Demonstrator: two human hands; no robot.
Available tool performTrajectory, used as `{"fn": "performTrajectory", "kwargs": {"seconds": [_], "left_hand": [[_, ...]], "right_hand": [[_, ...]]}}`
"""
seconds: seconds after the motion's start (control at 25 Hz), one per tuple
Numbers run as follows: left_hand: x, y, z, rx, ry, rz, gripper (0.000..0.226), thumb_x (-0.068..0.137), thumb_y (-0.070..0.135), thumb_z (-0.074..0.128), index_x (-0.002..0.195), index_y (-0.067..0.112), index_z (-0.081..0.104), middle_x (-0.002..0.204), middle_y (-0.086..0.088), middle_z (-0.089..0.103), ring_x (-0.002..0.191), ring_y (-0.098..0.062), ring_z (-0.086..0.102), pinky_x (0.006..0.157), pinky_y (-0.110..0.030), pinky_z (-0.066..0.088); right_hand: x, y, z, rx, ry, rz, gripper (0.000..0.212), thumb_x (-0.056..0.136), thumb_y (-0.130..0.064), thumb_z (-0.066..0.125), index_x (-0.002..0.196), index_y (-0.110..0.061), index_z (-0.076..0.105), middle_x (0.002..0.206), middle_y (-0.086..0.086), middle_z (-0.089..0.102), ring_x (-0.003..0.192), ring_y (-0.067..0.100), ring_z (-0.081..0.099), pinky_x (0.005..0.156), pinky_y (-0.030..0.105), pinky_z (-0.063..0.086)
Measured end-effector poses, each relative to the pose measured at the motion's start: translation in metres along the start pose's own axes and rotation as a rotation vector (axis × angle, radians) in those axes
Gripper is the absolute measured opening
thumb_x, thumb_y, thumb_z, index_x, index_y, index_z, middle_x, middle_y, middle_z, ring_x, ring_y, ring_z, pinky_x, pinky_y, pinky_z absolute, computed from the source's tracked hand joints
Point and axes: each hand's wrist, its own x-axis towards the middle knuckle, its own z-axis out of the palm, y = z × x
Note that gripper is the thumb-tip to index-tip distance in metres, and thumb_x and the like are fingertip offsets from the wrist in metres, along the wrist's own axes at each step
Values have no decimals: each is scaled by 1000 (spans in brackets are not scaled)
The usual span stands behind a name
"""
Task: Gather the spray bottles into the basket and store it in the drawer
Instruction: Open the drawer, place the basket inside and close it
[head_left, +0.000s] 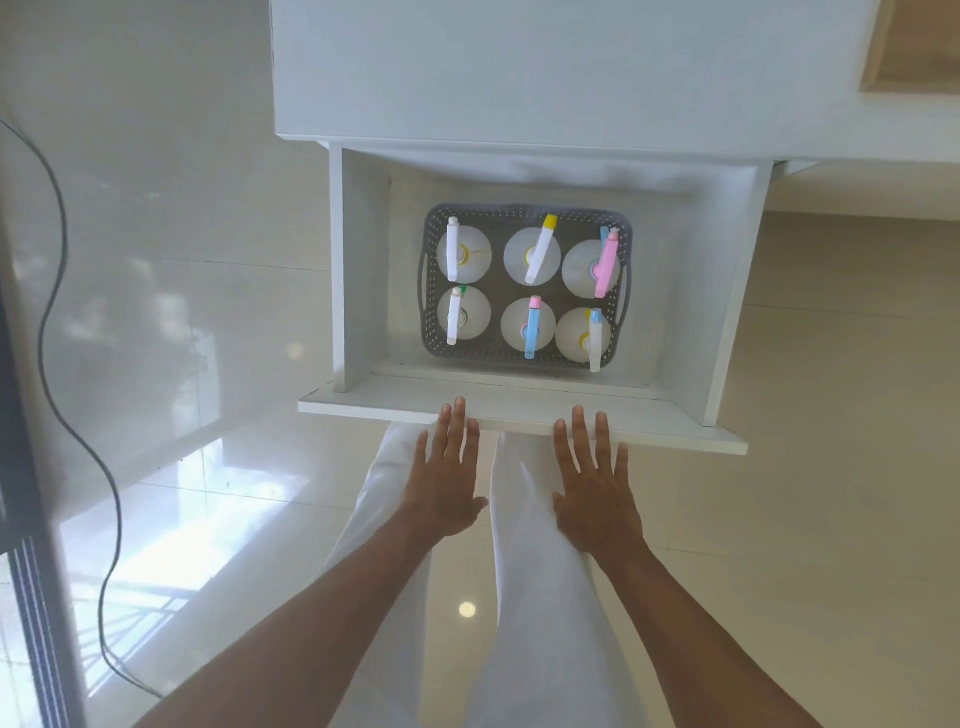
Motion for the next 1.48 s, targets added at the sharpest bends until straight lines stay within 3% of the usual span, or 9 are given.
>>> {"fn": "performTrajectory", "kwargs": {"seconds": [0.16,0.32,0.76,1.0,1.24,1.48], "left_hand": [[4,-12,-12,44,32,23,96,97,49,50,156,9,-14,160,-16,-32,151,-33,-22,126,-52,3],[15,-20,-29,56,80,40,94,97,46,51,156,11,-14,160,-16,-32,152,-32,-21,125,-53,3],[62,-30,-85,38,270,50,96,95,48,54,157,7,-6,163,-20,-23,153,-36,-14,124,-57,8],[91,-28,-110,-54,349,23,100,92,51,59,156,6,-3,162,-19,-24,152,-38,-15,122,-56,11],[121,-36,-139,-40,437,28,111,86,56,65,157,8,-5,162,-20,-25,152,-38,-16,122,-56,14],[146,-37,-170,-67,592,-58,111,85,54,67,158,14,-7,165,-18,-16,154,-36,-10,121,-59,18]], "right_hand": [[8,-2,-13,-14,-2,18,104,90,-12,51,156,-22,-27,161,3,-41,153,35,-32,128,62,-1],[24,0,-30,-61,6,14,103,93,-17,52,157,-20,-29,158,4,-47,152,36,-34,128,61,0],[80,2,-90,-89,143,11,97,91,-12,51,162,-16,-15,168,9,-29,155,38,-26,127,64,5],[107,3,-122,-112,243,6,84,103,-27,49,163,-16,-9,170,11,-22,158,39,-19,126,64,5],[136,3,-154,-144,346,13,101,88,-15,59,163,-16,-8,170,13,-21,158,41,-17,126,65,4],[177,4,-179,-196,521,36,103,91,-19,66,163,-16,-7,171,20,-12,159,43,-8,125,67,7]]}}
